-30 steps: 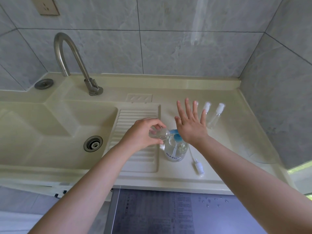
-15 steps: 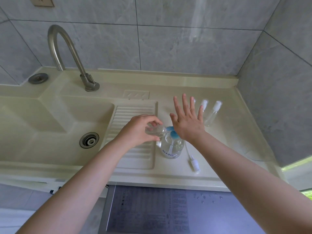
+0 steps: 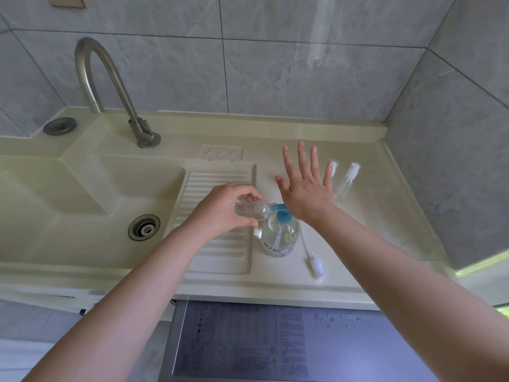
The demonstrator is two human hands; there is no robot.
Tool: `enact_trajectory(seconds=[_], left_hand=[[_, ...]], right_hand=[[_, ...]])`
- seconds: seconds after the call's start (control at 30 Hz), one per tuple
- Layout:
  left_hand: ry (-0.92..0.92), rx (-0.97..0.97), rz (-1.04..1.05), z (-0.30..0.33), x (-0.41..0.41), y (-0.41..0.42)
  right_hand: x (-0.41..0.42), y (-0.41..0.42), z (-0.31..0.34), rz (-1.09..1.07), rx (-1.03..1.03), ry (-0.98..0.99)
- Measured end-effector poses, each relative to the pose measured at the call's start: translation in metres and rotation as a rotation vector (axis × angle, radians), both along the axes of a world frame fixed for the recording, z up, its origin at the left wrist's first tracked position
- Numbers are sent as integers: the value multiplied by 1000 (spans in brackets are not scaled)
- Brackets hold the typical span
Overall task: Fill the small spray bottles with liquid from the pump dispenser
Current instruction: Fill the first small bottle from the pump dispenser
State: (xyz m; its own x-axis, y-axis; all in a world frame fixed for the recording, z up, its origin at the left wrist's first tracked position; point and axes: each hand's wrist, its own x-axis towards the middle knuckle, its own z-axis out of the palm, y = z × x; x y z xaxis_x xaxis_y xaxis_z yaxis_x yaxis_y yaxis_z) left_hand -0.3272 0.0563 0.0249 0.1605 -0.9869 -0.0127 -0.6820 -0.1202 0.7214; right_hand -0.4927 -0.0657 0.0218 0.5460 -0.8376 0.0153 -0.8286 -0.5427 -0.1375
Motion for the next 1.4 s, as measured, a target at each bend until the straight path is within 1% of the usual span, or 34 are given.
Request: enact_trajectory(seconds=[0.07,0.17,0.33,0.4,0.5,0.57,0.83,0.93,1.07,1.27,1.33,1.4], left_hand=[[-1,4,2,1,1,1],[-13,3,-5,3,0,1],[-17,9,0,3,-2,1],[-17,7,0,5,-2,0],[-13,-1,-3,4,-2,0],[-17,3,-7,2,-2,0],[-1,-1,-7,1,-2,0],[15,1,-1,1,-1,1],[13,8,-8,1,-1,1],[15,26,2,0,0,-1],[18,22,-1,1,0,-1],[27,29,1,0,-1,-1]], right_hand=[[-2,3,-5,1,22,26],[-4,8,-13,-30,108,-7],[-3,4,-6,-26,12,8],[-2,1,-1,-34,39,-6],[0,3,-5,-24,56,43],[0,4,-11,-24,85,42],[1,0,-4,-20,54,-2],[1,-1,-3,-10,24,17],[0,1,-12,6,47,39],[2,-4,-5,20,3,-51],[1,-4,-6,42,-57,-42],[-1,-1,-11,37,-65,-51]])
